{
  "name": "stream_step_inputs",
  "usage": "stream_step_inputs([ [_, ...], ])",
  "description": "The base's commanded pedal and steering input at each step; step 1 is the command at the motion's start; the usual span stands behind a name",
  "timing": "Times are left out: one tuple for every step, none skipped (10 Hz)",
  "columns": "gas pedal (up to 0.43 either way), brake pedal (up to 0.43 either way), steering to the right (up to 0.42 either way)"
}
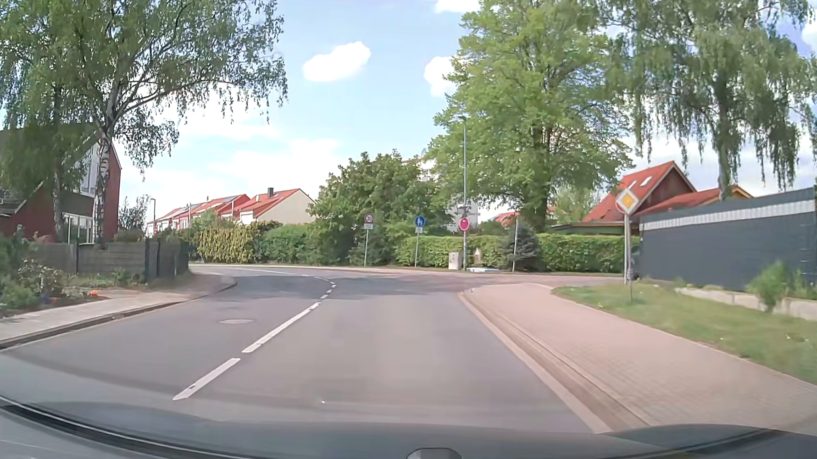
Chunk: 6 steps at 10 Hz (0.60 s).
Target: Follow the waypoints while adhering to traffic rules and regulations
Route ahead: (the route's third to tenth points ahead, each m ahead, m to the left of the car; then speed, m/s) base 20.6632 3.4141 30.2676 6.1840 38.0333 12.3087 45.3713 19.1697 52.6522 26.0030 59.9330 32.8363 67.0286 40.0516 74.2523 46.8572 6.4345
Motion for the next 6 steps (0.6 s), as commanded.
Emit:
stream_step_inputs([
  [0.059,0.0,-0.006],
  [0.059,0.0,-0.005],
  [0.059,0.0,-0.005],
  [0.059,0.0,-0.005],
  [0.067,0.0,-0.005],
  [0.067,0.0,-0.004],
])
